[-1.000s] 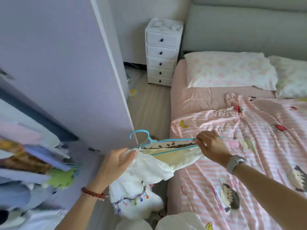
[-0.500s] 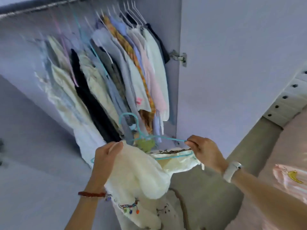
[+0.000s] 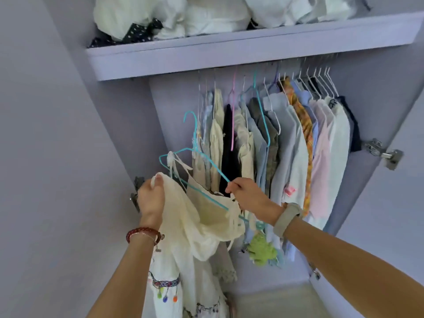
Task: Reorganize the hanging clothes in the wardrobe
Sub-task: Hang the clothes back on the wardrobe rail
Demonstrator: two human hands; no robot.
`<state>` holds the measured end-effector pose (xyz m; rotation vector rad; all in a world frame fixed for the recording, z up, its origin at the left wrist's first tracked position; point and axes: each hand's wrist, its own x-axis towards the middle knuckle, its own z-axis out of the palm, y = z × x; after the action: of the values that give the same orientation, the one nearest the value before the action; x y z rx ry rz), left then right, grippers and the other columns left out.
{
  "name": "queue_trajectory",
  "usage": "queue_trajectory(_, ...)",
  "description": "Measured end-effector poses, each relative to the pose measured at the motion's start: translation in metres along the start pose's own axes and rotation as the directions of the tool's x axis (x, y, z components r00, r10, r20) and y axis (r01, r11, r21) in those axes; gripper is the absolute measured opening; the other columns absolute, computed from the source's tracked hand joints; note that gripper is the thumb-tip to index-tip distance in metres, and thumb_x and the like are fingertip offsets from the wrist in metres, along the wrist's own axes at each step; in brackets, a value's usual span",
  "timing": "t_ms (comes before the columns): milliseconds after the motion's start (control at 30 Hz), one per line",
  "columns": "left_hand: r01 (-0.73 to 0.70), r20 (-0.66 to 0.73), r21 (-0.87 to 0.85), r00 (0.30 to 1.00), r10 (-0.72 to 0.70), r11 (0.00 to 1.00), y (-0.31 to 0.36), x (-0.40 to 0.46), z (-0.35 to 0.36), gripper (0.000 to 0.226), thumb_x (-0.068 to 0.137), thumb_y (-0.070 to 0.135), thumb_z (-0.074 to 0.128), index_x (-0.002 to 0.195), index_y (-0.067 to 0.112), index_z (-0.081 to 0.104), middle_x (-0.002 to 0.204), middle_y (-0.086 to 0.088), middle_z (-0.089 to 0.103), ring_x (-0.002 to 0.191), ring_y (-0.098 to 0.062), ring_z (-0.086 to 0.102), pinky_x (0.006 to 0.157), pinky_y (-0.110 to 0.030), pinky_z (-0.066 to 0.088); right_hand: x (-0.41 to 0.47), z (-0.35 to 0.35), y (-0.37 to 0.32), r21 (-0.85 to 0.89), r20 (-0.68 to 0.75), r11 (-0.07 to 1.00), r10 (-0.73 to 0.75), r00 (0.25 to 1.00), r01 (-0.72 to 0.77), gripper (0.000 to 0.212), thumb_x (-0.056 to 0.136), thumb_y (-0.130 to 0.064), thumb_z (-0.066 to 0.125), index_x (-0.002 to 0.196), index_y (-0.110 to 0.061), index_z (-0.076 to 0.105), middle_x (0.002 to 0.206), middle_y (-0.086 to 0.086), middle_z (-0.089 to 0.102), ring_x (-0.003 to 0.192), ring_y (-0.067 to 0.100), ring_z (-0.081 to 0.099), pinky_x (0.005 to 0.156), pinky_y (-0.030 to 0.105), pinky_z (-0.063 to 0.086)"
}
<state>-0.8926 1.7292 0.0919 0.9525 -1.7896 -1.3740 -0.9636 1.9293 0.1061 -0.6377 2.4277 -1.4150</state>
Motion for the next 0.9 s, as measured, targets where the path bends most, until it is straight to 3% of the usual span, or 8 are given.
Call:
queue_trajectory(100,0.056,0.016,-0.006,0.998,-0.056,0.998,0.009,0.025,0.010,0.032,0.095,0.027,0.046,0.105,0.000,0.060,0.106,-0.020,0.062,0.102,-0.036,0.057,0.093,-0.045,0.045,0.035,0.000,-0.018,0.155,0.123,0.986,0.045,0.991,-0.064,0.026,0.096,-0.004,0.034,0.093,0.005,0.058,0.053,-0.002,0.033,0.024,0.002,0.029,0.030,0.013,0.024)
queue_trajectory(200,0.084,0.005,-0.011,0.996,-0.084,0.996,0.016,0.048,0.025,0.032,0.094,0.024,0.045,0.108,-0.002,0.058,0.109,-0.024,0.061,0.100,-0.037,0.057,0.091,-0.047,0.046,0.071,0.001,-0.034,0.145,0.256,0.986,0.042,0.966,-0.081,0.027,0.096,-0.005,0.036,0.103,0.013,0.055,0.058,0.002,0.037,0.025,0.002,0.029,0.031,0.015,0.028)
queue_trajectory(333,0.092,-0.054,-0.041,0.994,-0.094,0.995,0.024,0.075,0.042,0.033,0.095,0.023,0.044,0.110,-0.004,0.055,0.113,-0.026,0.058,0.105,-0.040,0.054,0.091,-0.046,0.046,0.114,0.004,-0.050,0.154,0.313,0.985,0.021,0.949,-0.073,0.019,0.097,-0.008,0.037,0.096,-0.001,0.054,0.062,0.007,0.038,0.024,0.002,0.033,0.030,0.013,0.029)
queue_trajectory(533,0.054,-0.141,-0.125,0.987,-0.072,0.991,0.055,0.125,0.056,0.034,0.096,0.022,0.039,0.115,-0.003,0.053,0.119,-0.025,0.056,0.110,-0.038,0.052,0.096,-0.042,0.043,0.177,0.020,-0.074,0.308,0.105,0.951,-0.004,0.994,-0.028,0.024,0.097,-0.012,0.032,0.097,-0.010,0.057,0.067,0.003,0.046,0.051,0.012,0.040,0.037,0.015,0.032)
queue_trajectory(633,0.021,-0.162,-0.187,0.985,-0.052,0.982,0.075,0.155,0.060,0.033,0.096,0.021,0.037,0.114,-0.002,0.051,0.118,-0.022,0.056,0.110,-0.035,0.052,0.095,-0.040,0.042,0.202,0.032,-0.088,0.318,0.008,0.947,-0.057,0.998,0.051,0.024,0.096,-0.011,0.033,0.093,-0.014,0.057,0.066,-0.002,0.045,0.052,0.012,0.040,0.040,0.017,0.034)
queue_trajectory(800,-0.030,-0.159,-0.189,0.987,0.000,0.982,0.092,0.200,0.069,0.031,0.096,0.021,0.036,0.112,0.000,0.050,0.116,-0.022,0.055,0.108,-0.034,0.052,0.093,-0.037,0.041,0.234,0.050,-0.102,0.386,-0.228,0.911,-0.056,0.972,0.144,0.025,0.091,-0.003,0.032,0.093,-0.010,0.056,0.093,0.008,0.055,0.080,0.020,0.049,0.071,0.025,0.039)
queue_trajectory(900,-0.032,-0.118,-0.175,0.993,0.012,0.984,0.092,0.224,0.076,0.029,0.095,0.017,0.036,0.110,-0.004,0.050,0.119,-0.027,0.054,0.111,-0.040,0.052,0.096,-0.042,0.043,0.248,0.056,-0.104,0.456,-0.313,0.881,0.027,0.949,0.125,0.027,0.090,0.001,0.033,0.099,-0.004,0.057,0.094,0.006,0.053,0.086,0.018,0.047,0.072,0.019,0.034)
